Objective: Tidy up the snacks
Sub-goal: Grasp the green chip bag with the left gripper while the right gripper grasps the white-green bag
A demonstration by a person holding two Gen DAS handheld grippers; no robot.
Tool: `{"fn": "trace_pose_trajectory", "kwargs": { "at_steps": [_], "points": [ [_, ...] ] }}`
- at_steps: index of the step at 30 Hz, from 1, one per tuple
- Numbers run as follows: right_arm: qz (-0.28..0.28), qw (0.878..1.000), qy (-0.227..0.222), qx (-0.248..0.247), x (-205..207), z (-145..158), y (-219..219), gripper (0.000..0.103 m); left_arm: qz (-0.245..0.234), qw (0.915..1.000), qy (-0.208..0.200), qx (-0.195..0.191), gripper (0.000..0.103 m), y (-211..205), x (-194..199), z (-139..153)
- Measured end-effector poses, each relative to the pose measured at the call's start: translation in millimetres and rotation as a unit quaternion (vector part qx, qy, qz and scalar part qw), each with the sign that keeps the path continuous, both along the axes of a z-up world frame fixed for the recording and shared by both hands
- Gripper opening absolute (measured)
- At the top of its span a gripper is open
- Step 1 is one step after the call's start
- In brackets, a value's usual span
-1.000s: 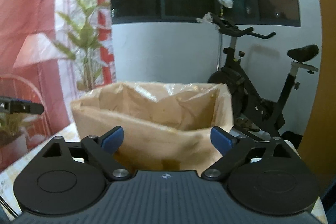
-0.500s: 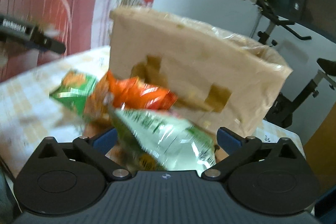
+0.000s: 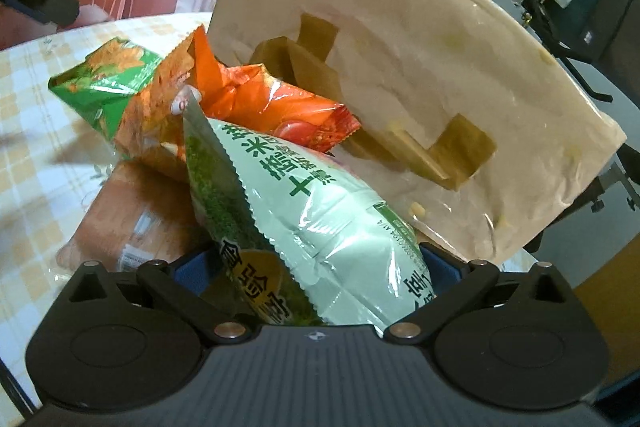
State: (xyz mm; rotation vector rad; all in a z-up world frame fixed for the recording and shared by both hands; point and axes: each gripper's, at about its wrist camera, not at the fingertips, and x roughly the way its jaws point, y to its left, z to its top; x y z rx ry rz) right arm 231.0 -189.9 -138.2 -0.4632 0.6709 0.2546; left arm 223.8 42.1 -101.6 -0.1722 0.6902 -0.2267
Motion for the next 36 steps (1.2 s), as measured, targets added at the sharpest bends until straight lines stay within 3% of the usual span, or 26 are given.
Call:
{"fn": "trace_pose_trajectory", "kwargs": {
  "at_steps": [7,16,19,21,24,30,36],
  "points": [
    [-0.016,0.998,-0.013,0.054,-17.1,3.6,-13.5,0.084,0.038,0.9990,0.022,-0.008,0.084,3.3,32.5,-22.0],
    [-0.024,0.996,-0.017,0.082,-34.3,12.3,-26.3,0.081,0.044,0.9962,0.071,-0.024,0.084,-8.8,68.7,-52.4],
    [-0.026,0.995,-0.017,0.090,-38.2,14.3,-29.6,0.081,0.044,0.9973,0.058,-0.013,0.076,-12.0,63.8,-51.1],
    [-0.030,0.995,-0.017,0.098,-40.1,15.4,-31.8,0.081,0.044,0.9977,0.051,-0.005,0.064,-11.5,58.9,-47.5],
    [-0.034,0.993,-0.018,0.110,-42.7,17.6,-34.2,0.080,0.039,0.9987,0.031,-0.008,0.059,-6.2,45.7,-37.4],
    [-0.041,0.986,-0.013,0.162,-50.8,27.0,-46.2,0.079,0.052,0.9986,-0.011,0.004,0.056,6.4,9.2,-11.5],
    [-0.045,0.980,-0.023,0.191,-63.6,41.8,-55.8,0.079,0.065,0.9969,-0.044,-0.009,0.056,16.1,-20.2,12.4]
  ]
}}
